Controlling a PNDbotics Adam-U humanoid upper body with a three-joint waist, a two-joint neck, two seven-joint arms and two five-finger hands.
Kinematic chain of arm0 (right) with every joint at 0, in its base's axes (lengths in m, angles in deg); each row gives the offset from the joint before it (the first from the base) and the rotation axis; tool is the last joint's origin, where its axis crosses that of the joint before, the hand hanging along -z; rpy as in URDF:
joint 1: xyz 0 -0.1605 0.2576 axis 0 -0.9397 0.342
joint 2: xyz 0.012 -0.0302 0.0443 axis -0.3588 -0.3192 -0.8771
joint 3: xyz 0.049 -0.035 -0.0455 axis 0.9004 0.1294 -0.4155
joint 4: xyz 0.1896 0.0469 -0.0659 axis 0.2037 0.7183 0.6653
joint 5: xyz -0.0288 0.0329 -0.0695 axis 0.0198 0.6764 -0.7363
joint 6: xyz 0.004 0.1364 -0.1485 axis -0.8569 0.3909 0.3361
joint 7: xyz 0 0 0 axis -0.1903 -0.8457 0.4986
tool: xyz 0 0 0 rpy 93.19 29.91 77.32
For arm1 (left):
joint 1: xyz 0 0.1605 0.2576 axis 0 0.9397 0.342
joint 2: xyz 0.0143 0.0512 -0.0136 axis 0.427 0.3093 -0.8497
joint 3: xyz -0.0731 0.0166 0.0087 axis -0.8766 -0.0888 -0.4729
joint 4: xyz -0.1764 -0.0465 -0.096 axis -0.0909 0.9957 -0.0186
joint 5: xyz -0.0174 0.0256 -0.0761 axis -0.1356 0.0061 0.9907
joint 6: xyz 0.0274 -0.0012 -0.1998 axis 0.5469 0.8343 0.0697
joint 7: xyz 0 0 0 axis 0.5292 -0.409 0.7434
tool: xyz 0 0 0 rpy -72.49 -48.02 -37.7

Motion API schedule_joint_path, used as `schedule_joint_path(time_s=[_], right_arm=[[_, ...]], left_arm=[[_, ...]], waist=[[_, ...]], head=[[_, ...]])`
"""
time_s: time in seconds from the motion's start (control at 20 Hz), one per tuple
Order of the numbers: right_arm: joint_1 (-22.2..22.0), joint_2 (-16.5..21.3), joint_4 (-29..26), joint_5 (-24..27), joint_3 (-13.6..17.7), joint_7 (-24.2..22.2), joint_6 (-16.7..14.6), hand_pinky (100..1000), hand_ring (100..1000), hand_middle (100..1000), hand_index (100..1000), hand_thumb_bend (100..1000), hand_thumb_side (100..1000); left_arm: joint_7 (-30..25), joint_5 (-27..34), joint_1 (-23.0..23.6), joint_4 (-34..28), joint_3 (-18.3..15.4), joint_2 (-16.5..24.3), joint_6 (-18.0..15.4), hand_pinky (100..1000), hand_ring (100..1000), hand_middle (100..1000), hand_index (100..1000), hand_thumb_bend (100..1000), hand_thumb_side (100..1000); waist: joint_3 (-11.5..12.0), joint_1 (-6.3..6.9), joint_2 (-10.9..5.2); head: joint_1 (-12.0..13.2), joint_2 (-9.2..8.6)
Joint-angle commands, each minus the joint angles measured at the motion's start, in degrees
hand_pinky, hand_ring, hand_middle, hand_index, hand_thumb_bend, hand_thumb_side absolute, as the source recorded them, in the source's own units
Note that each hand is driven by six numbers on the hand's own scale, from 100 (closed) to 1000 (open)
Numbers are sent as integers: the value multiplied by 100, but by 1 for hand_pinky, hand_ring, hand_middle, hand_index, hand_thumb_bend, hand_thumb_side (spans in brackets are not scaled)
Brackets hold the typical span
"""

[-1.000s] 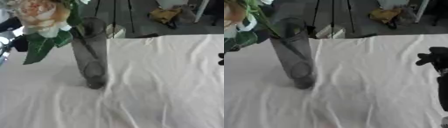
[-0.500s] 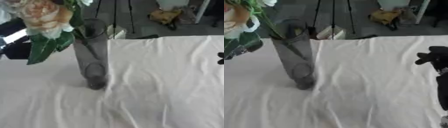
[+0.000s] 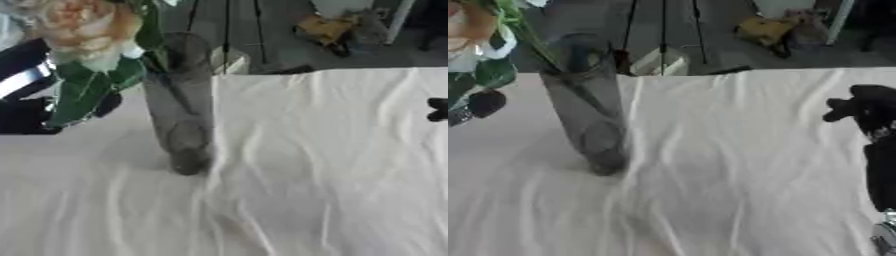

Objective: Arrange flowers into the vase.

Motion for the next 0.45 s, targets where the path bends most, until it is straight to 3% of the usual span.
schedule_joint_path(time_s=[0.05,0.45], right_arm=[[37,60,-112,19,54,30,-7,751,531,509,712,100,1000],[50,40,-112,12,80,72,0,750,533,511,712,100,1000]], left_arm=[[58,-7,104,-222,-202,279,42,1000,952,941,1000,447,1000],[155,-89,754,-691,-424,242,142,1000,943,933,1000,404,1000]], waist=[[19,-91,-220],[89,-116,-221]], head=[[-28,32],[-63,43]])
